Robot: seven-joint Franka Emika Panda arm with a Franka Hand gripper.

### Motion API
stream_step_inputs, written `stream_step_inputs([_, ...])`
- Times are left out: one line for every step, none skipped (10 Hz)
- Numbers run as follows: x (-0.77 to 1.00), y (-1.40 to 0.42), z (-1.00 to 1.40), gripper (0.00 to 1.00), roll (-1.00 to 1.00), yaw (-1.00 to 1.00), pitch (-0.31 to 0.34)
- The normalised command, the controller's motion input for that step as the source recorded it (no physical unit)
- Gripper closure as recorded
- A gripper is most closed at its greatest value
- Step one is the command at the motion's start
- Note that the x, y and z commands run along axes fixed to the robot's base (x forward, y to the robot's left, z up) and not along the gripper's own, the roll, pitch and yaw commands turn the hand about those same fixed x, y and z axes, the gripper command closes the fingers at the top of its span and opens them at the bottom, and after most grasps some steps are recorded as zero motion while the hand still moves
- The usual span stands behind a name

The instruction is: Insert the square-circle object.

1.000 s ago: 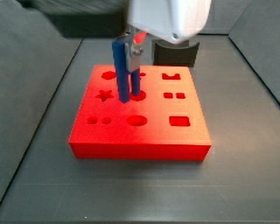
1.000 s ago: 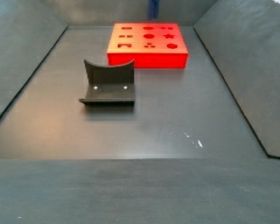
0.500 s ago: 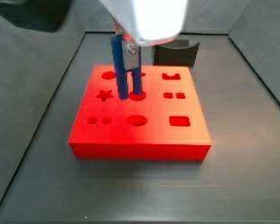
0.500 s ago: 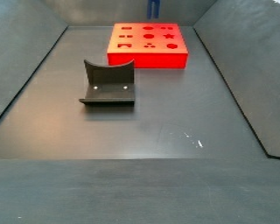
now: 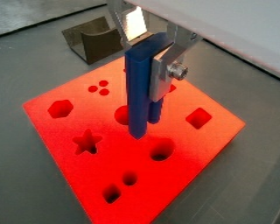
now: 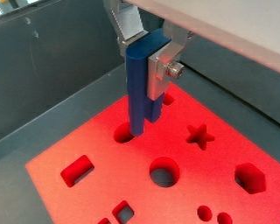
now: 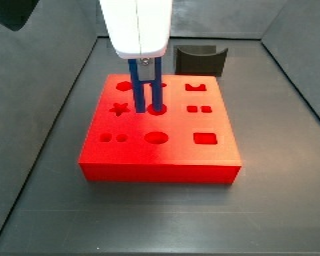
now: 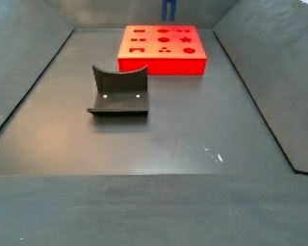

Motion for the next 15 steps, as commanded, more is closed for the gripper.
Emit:
stream_step_inputs([0.0, -0.08, -0.62, 1.0, 0.14, -0.09, 0.137])
stream_step_inputs([0.0, -0.25, -0.53, 1.0, 0.16, -0.19, 0.229])
stream_step_inputs([-0.05, -0.23, -0.43, 1.0, 0.05, -0.14, 0.164])
stream_step_inputs([-0.11, -0.27, -0.13, 1.0, 0.0, -0.23, 0.134])
stream_step_inputs([-0.21, -0.16, 0.05, 1.0, -0.03, -0.29, 0.071])
stream_step_inputs([-0.39, -0.01, 0.31, 1.0, -0.01, -0.27, 0.036])
stream_step_inputs([-0.44, 0.0, 0.19, 1.0, 0.0, -0.24, 0.0])
stream_step_inputs([-0.54, 0.01, 0.02, 1.0, 0.0, -0.2, -0.019])
stream_step_inputs([-0.52, 0.0, 0.0, 1.0, 0.0, -0.16, -0.036])
stream_step_inputs([-0.23, -0.21, -0.02, 1.0, 0.01, -0.18, -0.02])
stream_step_inputs([0.07, -0.13, -0.06, 1.0, 0.0, -0.16, 0.0])
stream_step_inputs([0.19, -0.05, -0.01, 1.0, -0.07, -0.17, 0.0])
stream_step_inputs([0.19, 0.0, 0.0, 1.0, -0.2, -0.15, -0.006])
stream_step_inputs([0.02, 0.13, 0.0, 1.0, -0.28, -0.05, -0.077])
stream_step_inputs([-0.16, 0.17, 0.0, 1.0, -0.32, 0.06, -0.137])
